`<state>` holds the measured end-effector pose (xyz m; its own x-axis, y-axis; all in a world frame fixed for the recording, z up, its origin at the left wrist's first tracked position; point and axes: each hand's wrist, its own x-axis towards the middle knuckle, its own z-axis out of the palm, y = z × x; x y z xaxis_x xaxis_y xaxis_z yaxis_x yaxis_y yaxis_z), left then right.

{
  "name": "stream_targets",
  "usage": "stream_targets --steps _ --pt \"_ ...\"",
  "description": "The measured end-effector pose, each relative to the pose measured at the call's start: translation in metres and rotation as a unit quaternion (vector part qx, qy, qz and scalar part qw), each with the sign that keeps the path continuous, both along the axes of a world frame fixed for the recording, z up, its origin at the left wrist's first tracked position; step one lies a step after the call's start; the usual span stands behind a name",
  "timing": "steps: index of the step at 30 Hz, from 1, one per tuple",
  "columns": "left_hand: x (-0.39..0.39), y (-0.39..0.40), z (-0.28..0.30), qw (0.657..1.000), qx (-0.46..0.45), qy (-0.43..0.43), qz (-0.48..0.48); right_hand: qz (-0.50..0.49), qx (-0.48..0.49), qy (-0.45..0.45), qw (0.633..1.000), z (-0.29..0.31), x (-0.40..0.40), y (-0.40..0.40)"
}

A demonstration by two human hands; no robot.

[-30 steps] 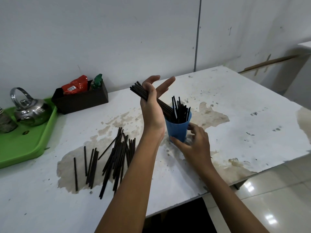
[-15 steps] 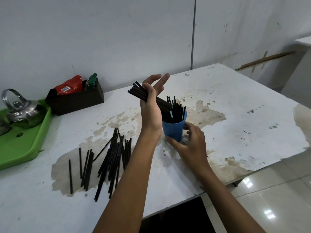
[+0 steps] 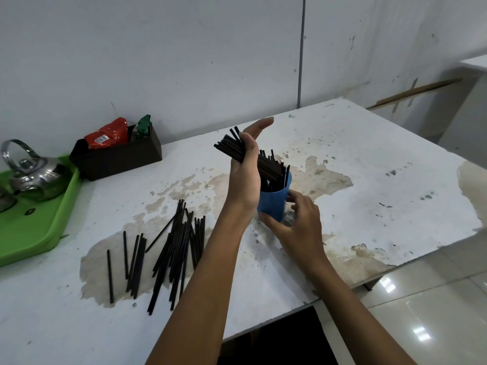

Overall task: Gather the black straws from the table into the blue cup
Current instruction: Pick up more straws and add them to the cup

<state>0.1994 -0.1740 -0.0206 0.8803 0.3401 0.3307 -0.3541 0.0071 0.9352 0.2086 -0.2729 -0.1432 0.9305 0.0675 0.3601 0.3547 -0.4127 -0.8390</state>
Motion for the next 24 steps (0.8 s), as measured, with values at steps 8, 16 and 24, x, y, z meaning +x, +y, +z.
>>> stream_targets --steps 8,16,24 --pt "0.013 0.012 -0.025 0.992 0.112 0.05 0.037 0.002 -0.001 0.004 1.0 0.0 0.0 0.0" --pt "0.007 0.017 -0.03 0.976 0.173 0.13 0.02 0.003 -0.004 0.001 1.0 0.0 0.0 0.0" --pt "0.005 0.019 -0.024 0.988 0.092 0.126 0.001 0.003 -0.008 0.007 1.0 0.002 -0.001 -0.001"
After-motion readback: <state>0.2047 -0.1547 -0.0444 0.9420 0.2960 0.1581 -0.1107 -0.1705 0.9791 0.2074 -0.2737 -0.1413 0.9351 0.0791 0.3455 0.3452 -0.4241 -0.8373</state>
